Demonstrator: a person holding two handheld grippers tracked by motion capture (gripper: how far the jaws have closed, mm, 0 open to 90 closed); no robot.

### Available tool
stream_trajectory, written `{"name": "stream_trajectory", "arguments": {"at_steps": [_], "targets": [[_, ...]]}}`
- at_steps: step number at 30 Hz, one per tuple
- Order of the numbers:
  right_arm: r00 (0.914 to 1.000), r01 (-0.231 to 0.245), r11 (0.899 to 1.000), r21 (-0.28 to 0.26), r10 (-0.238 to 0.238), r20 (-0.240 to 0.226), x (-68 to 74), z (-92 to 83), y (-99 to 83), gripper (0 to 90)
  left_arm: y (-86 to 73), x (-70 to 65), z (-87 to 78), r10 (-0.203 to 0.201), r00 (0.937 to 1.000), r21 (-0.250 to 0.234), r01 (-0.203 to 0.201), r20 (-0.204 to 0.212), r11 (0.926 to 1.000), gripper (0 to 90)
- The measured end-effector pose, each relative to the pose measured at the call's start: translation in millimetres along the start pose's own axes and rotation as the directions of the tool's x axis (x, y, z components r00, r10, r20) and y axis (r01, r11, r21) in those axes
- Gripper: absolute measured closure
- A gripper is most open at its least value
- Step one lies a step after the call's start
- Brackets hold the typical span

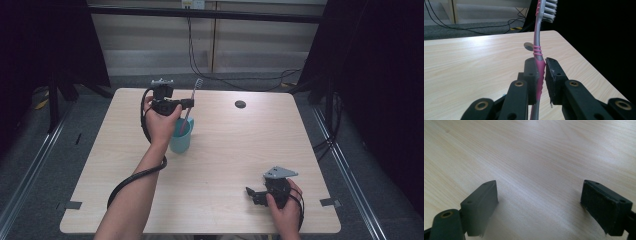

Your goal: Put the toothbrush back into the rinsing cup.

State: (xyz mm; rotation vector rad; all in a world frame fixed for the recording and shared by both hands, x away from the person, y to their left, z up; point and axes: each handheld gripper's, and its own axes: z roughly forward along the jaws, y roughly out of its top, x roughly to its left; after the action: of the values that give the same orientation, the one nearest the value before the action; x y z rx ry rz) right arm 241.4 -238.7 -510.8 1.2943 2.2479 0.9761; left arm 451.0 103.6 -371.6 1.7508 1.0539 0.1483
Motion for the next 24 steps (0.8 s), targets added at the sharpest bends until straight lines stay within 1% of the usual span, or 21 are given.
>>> {"name": "stream_trajectory", "arguments": {"at_steps": [10,16,18,21,24], "targets": [[1.0,0.005,1.0,-0.001,-0.005,-0.002,-0.4,0.2,0.2,13.6,-1.8,4.0,5.5,0.004,0.9998,0.011,-0.004,-0.019,0.9999,79.8],[1.0,0.005,1.0,-0.001,-0.005,-0.003,-0.5,0.3,0.2,13.6,-1.2,5.8,5.8,0.009,0.9997,0.004,-0.009,-0.024,1.0,79.8],[1.0,0.006,1.0,-0.001,-0.006,-0.003,-0.5,0.3,0.2,13.6,-1.4,6.9,6.1,0.011,0.9994,0.003,-0.011,-0.032,0.9999,79.8],[1.0,0.005,1.0,-0.001,-0.005,-0.003,-0.5,0.3,0.2,13.6,-2.2,9.0,6.9,0.005,0.9995,0.001,-0.005,-0.03,1.0,79.8],[1.0,0.006,1.0,-0.001,-0.006,-0.003,-0.5,0.3,0.2,13.6,-3.0,10.4,7.4,0.012,0.9995,0.004,-0.012,-0.031,0.9999,79.8]]}}
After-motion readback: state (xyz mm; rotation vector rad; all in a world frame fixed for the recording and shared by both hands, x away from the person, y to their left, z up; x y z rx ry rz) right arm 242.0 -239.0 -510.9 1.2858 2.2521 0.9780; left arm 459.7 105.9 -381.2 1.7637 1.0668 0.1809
